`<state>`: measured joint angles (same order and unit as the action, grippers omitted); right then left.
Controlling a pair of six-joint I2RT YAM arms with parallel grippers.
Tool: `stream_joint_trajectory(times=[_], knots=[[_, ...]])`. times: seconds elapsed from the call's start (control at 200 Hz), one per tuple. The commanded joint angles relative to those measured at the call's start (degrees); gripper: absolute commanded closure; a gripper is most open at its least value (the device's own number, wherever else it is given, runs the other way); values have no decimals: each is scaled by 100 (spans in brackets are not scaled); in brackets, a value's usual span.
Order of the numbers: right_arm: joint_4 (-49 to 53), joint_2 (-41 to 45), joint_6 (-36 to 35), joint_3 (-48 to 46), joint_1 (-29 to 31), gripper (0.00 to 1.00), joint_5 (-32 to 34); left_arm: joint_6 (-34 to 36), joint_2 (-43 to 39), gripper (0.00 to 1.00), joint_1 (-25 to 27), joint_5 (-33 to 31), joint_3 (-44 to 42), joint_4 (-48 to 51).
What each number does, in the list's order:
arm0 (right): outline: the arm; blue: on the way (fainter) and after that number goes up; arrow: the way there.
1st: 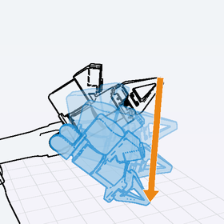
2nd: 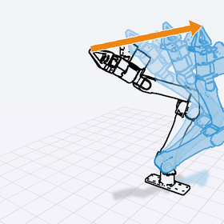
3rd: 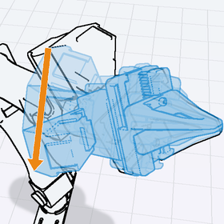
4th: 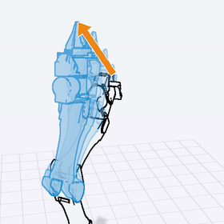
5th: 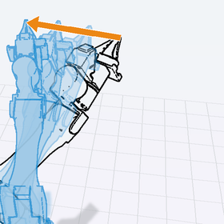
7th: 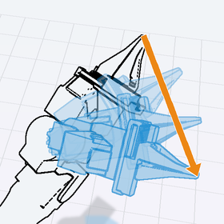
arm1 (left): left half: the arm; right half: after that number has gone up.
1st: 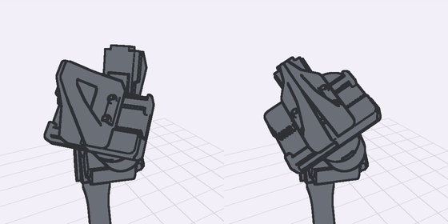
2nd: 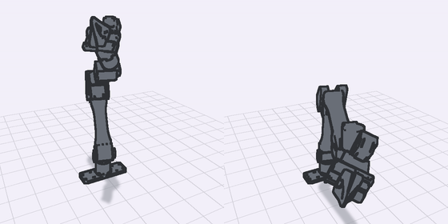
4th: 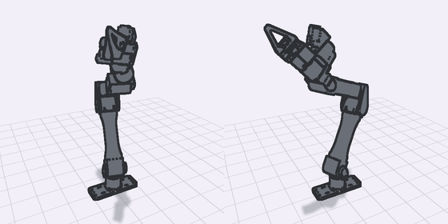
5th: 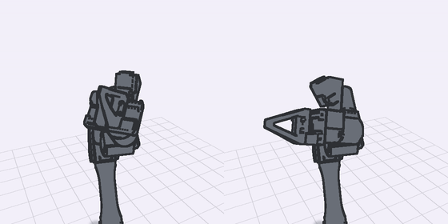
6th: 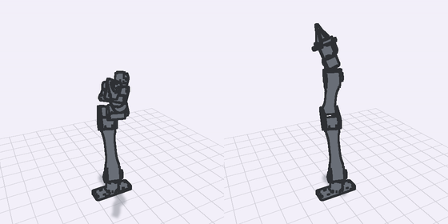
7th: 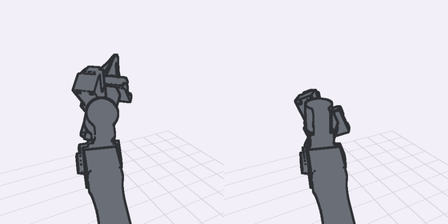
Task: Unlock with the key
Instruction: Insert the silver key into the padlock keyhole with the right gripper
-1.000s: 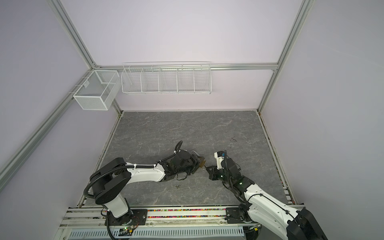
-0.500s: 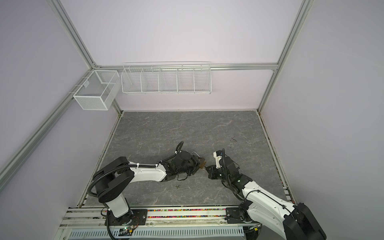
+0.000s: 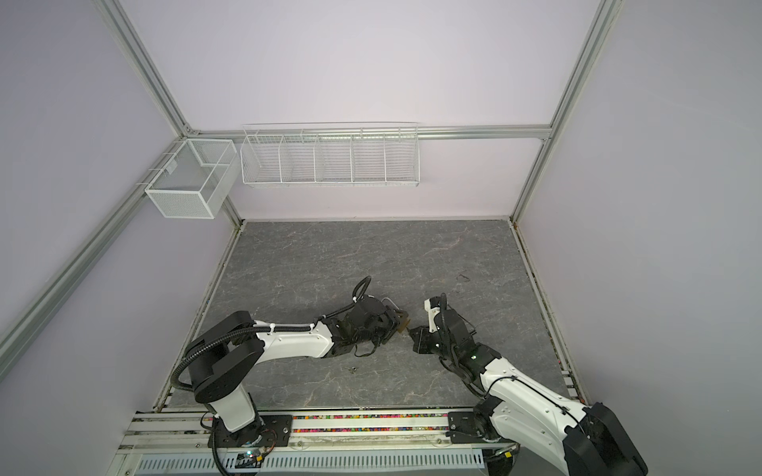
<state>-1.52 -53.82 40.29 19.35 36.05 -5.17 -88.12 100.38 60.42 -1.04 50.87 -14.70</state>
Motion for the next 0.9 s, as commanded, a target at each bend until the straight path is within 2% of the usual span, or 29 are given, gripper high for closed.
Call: stream_joint_trajectory(times=[0.0,0.295,0.895], knots=[[-361,111,319,-90,14,94,372,-136,-137,100,150,-147,115,-626],[-313,349,344,-142,59,94,517,-329,-36,100,224,-346,209,-912],[280,44,113,533,-39,94,644,40,-34,100,400,-405,453,-256]])
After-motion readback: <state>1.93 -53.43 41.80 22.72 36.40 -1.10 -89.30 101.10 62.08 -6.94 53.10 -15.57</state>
